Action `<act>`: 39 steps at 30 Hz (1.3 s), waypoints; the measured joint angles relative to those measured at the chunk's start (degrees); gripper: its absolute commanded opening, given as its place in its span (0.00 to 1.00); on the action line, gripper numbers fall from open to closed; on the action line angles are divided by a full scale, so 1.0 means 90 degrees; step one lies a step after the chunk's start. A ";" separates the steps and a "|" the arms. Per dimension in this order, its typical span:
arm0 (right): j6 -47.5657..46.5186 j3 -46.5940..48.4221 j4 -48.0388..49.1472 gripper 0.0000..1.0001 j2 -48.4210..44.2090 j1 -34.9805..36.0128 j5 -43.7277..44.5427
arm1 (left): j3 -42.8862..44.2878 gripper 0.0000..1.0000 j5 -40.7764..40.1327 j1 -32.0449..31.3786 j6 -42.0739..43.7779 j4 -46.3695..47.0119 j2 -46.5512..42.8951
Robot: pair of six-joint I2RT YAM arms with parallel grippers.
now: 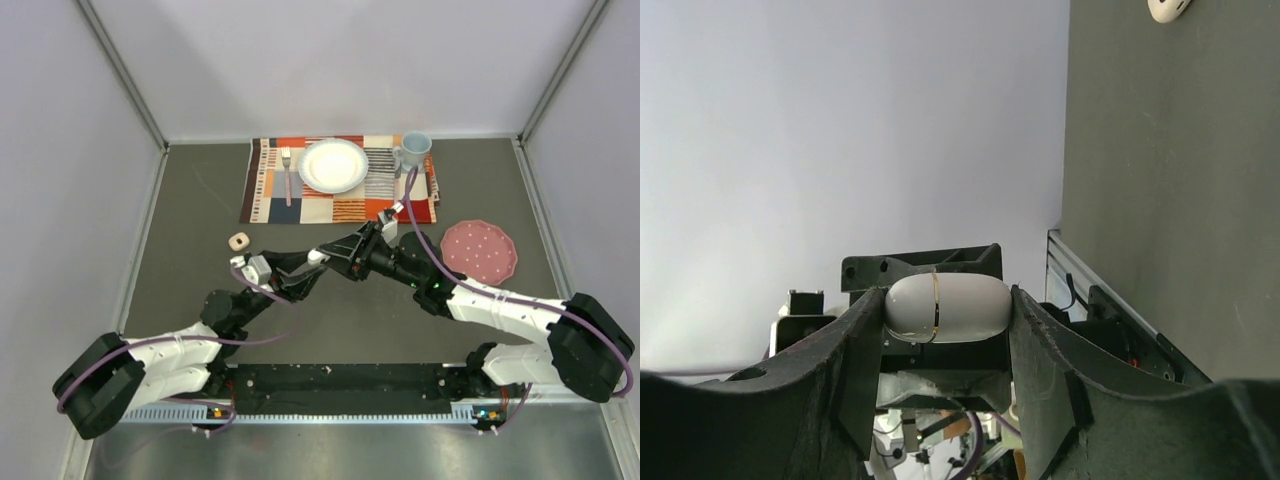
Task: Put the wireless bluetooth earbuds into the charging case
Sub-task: Pass from the left arm to the right, then pass from the right arm to the left
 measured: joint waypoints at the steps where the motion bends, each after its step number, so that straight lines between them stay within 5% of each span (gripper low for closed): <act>1: 0.0002 0.0000 0.0005 0.27 0.0000 0.0000 0.0002 | 0.0015 0.51 0.0019 0.0000 -0.0015 0.0000 0.0002; 25: 0.0194 -0.0002 0.0471 0.26 0.0002 0.0000 -0.0017 | -0.0002 0.53 0.0017 -0.0083 0.0243 -0.0012 0.1020; 39: 0.0211 -0.0002 0.0437 0.27 0.0002 0.0000 0.0051 | -0.0168 0.55 -0.0512 -0.0267 0.0520 -0.0002 0.0262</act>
